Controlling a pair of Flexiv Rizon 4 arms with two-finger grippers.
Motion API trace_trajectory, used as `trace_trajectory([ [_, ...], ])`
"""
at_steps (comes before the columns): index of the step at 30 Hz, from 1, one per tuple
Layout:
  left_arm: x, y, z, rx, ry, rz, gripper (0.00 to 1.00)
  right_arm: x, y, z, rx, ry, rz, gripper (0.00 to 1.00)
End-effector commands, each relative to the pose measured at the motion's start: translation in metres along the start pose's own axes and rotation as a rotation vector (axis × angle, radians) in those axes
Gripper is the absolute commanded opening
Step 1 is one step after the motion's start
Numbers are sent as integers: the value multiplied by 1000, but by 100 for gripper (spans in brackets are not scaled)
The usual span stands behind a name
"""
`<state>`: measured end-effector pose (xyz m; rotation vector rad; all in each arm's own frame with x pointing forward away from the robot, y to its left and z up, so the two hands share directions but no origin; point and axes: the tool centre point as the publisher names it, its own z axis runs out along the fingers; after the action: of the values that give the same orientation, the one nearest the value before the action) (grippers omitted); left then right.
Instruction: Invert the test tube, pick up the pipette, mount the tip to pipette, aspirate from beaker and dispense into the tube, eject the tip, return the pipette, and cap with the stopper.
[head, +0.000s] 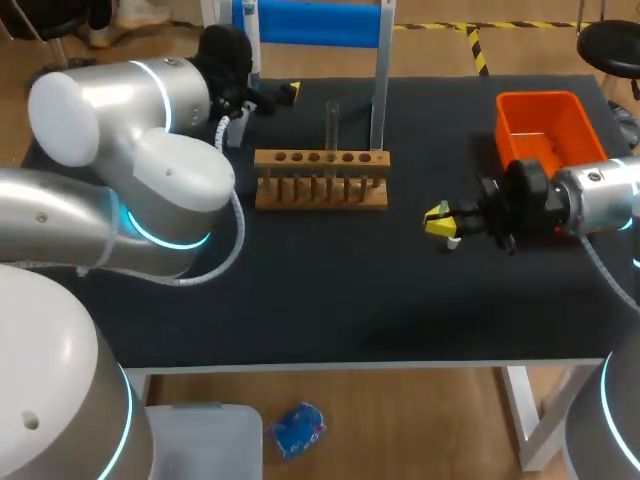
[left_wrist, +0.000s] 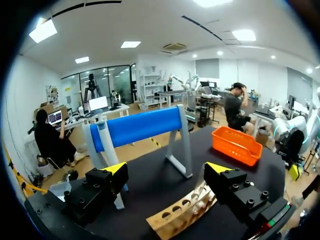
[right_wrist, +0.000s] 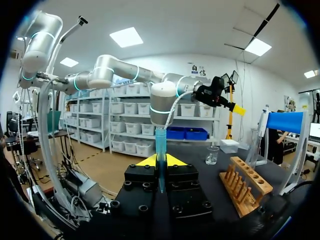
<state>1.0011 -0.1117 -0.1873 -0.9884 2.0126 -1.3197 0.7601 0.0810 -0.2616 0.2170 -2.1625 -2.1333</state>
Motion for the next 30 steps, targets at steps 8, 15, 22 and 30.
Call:
trace_trajectory([
  [8,4,4,6,19,-15,0,100,1,0,0,1,0,0,0],
  [15,-7,1,20,22,-85,-36,100,1,0,0,1,0,0,0],
  [22,-37,-4,43,38,-210,-93,100,1,0,0,1,0,0,0],
  [30,-68,-2,58,58,-303,-149,100,1,0,0,1,0,0,0],
])
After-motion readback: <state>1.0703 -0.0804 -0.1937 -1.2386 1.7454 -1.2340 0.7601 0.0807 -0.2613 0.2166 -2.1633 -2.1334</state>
